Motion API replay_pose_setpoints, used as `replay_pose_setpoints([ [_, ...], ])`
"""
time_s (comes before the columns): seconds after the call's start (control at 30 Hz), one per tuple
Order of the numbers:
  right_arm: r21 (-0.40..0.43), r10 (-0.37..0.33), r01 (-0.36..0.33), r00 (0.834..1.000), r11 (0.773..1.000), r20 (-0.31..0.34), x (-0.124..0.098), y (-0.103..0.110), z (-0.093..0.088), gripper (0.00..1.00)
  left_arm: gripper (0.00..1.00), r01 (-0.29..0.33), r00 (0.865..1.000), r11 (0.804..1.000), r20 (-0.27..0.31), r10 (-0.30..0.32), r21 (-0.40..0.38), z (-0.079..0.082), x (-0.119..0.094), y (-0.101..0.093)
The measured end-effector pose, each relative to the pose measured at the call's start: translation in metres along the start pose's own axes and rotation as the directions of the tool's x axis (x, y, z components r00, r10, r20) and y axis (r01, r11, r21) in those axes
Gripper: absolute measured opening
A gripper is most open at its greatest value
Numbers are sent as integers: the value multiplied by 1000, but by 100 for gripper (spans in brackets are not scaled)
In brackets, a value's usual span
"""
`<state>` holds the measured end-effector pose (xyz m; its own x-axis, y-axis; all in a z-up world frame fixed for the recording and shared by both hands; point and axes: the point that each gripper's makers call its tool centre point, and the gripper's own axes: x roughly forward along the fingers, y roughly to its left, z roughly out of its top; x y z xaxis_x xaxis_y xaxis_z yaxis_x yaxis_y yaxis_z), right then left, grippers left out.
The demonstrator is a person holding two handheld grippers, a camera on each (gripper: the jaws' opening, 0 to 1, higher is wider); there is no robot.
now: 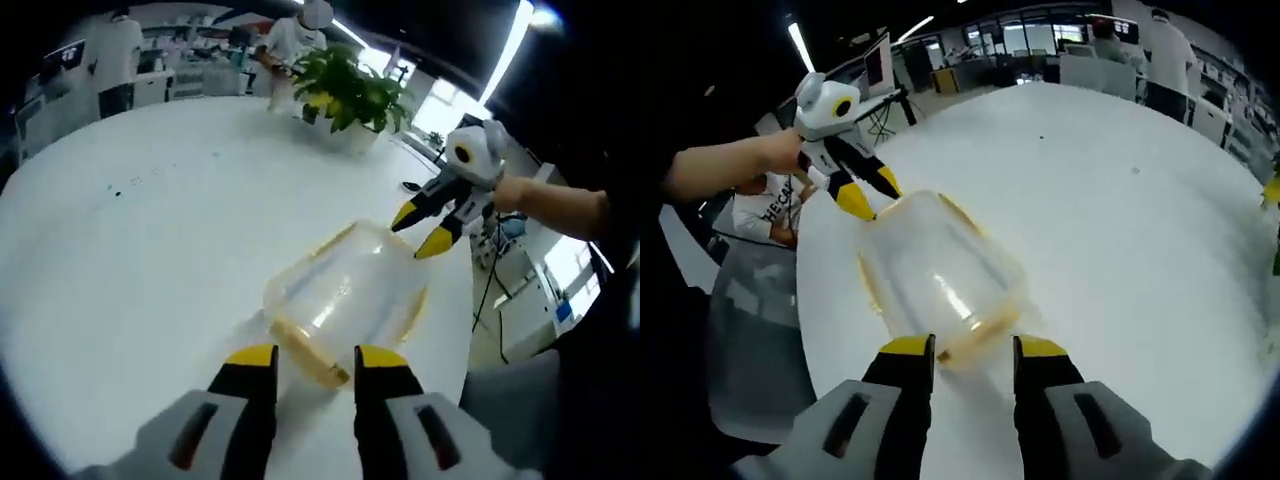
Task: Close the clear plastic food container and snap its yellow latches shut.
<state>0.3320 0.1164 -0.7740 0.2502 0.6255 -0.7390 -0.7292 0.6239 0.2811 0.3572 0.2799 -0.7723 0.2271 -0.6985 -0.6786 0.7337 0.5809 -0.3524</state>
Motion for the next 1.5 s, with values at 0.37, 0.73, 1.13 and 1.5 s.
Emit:
replay_pose_setpoints([
  [0.37, 13, 37, -37, 999, 999, -7, 4, 5, -1, 24, 17, -13, 1000, 995, -11, 12, -98, -5, 4, -3],
  [0.73, 9, 80, -79, 991, 997, -109, 6, 10, 5, 20, 13, 18, 995, 995, -95, -28, -102, -8, 6, -5],
  [1.13, 72, 49, -46, 998, 996, -41, 5, 6, 2, 22, 17, -49, 997, 986, -60, 40, -160, -8, 7, -8],
  [1.5, -30, 28, -29, 999, 999, -43, 4, 5, 2, 23, 22, -163, 986, 977, 0, 165, 137, 2, 5, -9],
])
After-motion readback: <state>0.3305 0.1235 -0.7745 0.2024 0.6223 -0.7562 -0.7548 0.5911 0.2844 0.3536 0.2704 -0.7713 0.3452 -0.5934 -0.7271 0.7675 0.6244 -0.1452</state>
